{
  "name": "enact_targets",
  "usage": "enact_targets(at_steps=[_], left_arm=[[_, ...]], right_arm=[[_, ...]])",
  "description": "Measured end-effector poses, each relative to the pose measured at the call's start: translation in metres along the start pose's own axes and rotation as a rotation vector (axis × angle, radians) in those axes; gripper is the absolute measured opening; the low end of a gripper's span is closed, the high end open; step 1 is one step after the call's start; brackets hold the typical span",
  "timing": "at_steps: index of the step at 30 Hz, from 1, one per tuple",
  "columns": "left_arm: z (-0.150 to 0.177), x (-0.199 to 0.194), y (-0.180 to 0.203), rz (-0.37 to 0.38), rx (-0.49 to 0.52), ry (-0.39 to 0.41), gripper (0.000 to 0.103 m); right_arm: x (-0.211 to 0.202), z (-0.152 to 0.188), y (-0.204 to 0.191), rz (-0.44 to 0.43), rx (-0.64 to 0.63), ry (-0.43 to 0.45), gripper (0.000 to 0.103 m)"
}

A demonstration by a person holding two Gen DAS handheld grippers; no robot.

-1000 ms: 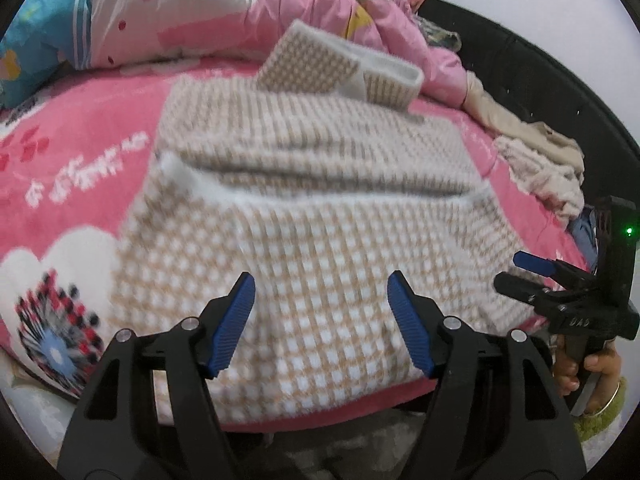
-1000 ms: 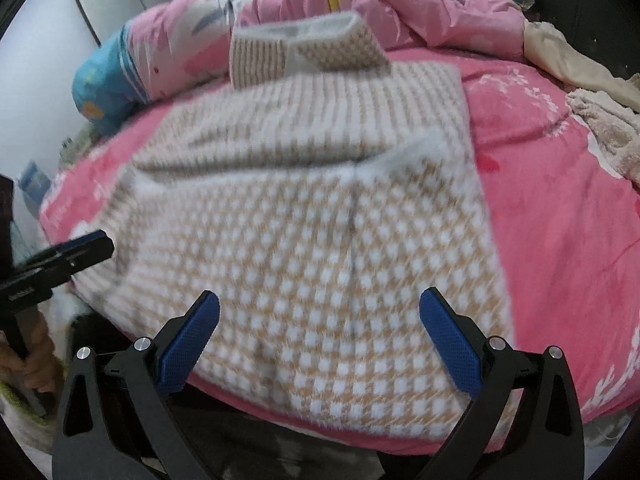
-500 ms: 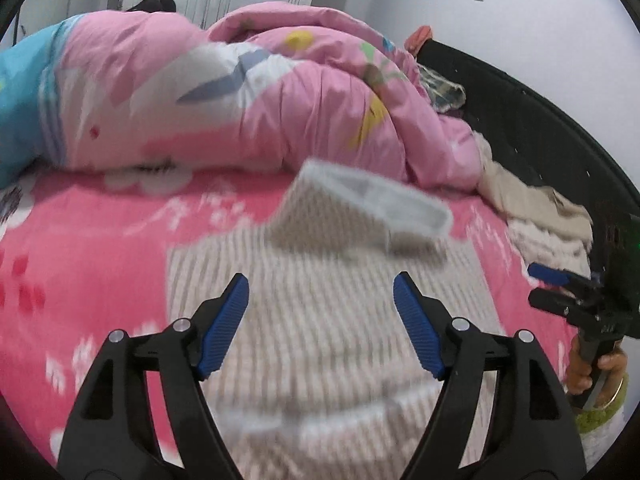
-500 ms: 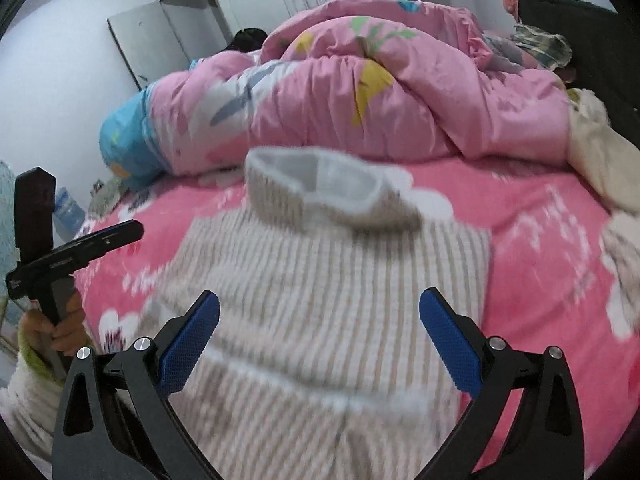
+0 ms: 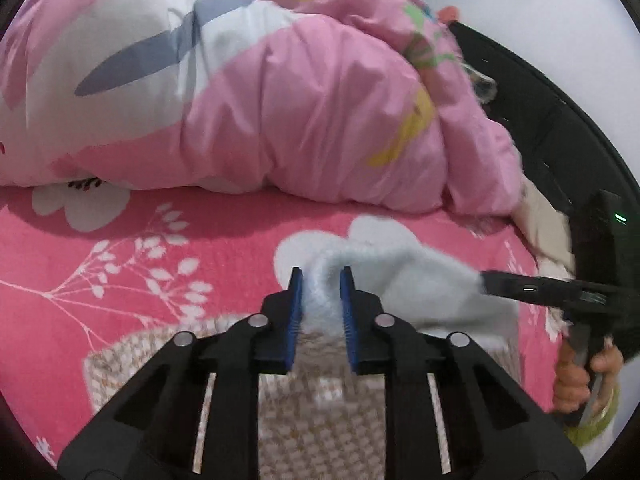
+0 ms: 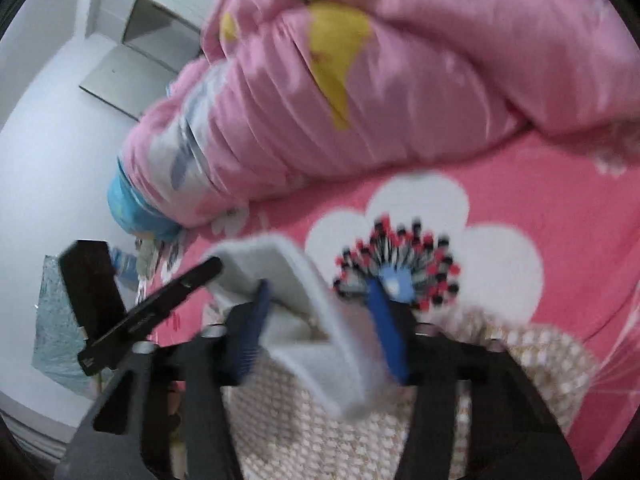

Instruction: Fold large clothes

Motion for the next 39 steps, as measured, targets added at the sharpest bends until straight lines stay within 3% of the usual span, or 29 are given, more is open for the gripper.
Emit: enact_targets(at_steps=[3,7,9,12,14,16,19,22,24,26,29,32,33,36,39], left_arm=[[0.022,-0.029,0.011,0.040,0.116,-0.005,0.010],[0.083,-0.054,0.010,0.013,0.256,-0.104,0.006],[0.103,-0.054,0.005,-0.013,0.290,-0.144,0.006],[0.121,-0.054,0.000,-0.040,0.321,-0.150,0.006],[0.123,-0.054,-0.002,-0.050,0.322,-0.144,0.006],[0.123,-0.056,-0.001,-0.056,0.322,-0.138,0.006],[0.121,-0.067,-0.002,-0.041,0.288,-0.129,0.007],[0.109,-0.090,-0.004,-0.017,0.252,-0.073,0.007],[0.091,-0.103,-0.003,-0.001,0.234,-0.004,0.007],[0.077,-0.096,0.003,0.001,0.214,0.016,0.007],[0.072,-0.057,0.014,-0.021,0.213,-0.037,0.012],[0.092,-0.016,0.008,-0.060,0.195,-0.136,0.013],[0.101,-0.009,0.002,-0.080,0.197,-0.164,0.013],[0.111,-0.015,-0.001,-0.068,0.223,-0.139,0.014],[0.118,-0.022,-0.003,-0.066,0.235,-0.141,0.015]], right_arm=[[-0.010,0.038,-0.008,0.001,-0.136,-0.042,0.026],[-0.022,0.088,0.006,0.124,-0.285,-0.152,0.026],[-0.038,0.086,-0.004,0.139,-0.335,-0.120,0.026],[-0.063,0.065,-0.049,0.020,-0.371,0.001,0.026],[-0.057,0.053,-0.069,-0.026,-0.360,0.025,0.026],[-0.026,0.049,-0.086,-0.043,-0.345,0.002,0.026],[0.033,0.069,-0.084,0.008,-0.365,-0.093,0.026],[0.078,0.110,-0.056,0.062,-0.334,-0.228,0.027],[0.074,0.120,-0.056,0.057,-0.396,-0.178,0.027],[0.064,0.123,-0.056,0.037,-0.358,-0.180,0.027],[0.052,0.125,-0.051,0.024,-0.328,-0.194,0.027],[0.025,0.119,-0.043,0.070,-0.345,-0.210,0.027],[0.006,0.109,-0.042,0.074,-0.347,-0.175,0.027],[-0.029,0.072,-0.030,0.144,-0.374,-0.042,0.031],[-0.024,0.057,-0.001,0.210,-0.336,-0.036,0.031]])
Point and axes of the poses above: each gripper's, at about its wrist camera, not at the fingertips, and x roughly the way its jaws point, y to its right, z to its underside, the point moved 10 cm from there along x, roughly the way its jaws point, and after that the axes turned 12 degrees about y, right-handed, at the moved point
